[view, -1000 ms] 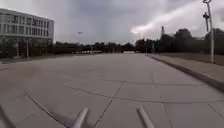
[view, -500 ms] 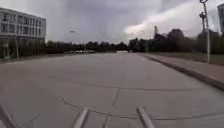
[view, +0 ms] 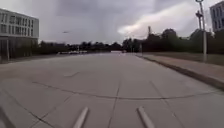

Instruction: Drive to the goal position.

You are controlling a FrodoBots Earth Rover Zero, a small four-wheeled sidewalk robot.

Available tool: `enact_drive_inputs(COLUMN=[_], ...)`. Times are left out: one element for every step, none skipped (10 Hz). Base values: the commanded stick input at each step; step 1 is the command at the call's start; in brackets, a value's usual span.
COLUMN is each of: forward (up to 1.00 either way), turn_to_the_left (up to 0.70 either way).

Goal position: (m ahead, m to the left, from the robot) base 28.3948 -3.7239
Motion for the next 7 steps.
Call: enact_drive_inputs(forward=[1.0,1.0,1.0,1.0,1.0,1.0,1.0], turn_to_the_left=[-0.27,-0.27,-0.27,-0.27,-0.15,0.0,0.0])
